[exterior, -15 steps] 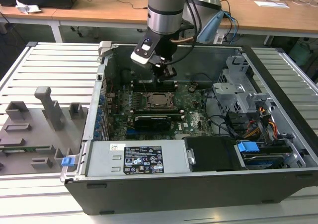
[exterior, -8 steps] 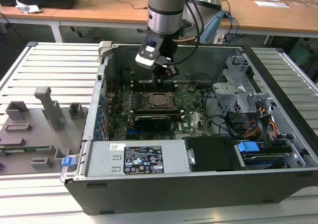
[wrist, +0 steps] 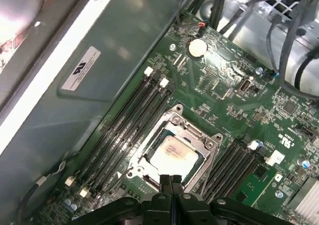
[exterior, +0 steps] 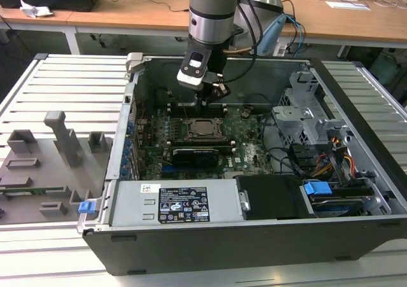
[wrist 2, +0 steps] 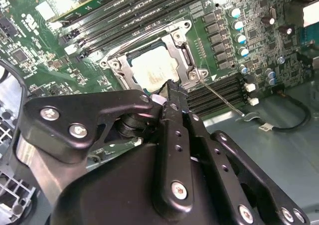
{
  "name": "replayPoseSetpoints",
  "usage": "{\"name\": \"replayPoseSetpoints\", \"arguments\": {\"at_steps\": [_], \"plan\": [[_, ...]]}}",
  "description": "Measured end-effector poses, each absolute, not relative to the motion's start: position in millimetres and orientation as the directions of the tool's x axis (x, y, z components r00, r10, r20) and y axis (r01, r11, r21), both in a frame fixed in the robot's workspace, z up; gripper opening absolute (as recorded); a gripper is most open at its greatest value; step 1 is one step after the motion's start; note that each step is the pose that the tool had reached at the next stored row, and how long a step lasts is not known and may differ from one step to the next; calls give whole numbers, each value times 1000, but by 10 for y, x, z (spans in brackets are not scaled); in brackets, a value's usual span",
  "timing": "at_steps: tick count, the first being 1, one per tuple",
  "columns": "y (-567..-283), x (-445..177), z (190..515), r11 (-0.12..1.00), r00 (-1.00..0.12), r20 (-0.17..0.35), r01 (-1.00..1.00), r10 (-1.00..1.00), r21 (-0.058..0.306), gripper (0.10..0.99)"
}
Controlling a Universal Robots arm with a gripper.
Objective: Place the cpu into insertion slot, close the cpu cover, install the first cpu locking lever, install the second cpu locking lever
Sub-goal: 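Install the first cpu locking lever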
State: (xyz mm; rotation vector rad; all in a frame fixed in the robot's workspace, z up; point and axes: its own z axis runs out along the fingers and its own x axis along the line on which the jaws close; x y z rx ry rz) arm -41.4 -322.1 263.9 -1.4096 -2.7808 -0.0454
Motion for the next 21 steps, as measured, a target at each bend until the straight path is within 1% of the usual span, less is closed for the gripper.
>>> {"name": "replayPoseSetpoints", "arguments": {"at_steps": [21], "plan": [[-3221,-414,2639,719,-719,34,695,695,15,106]]}}
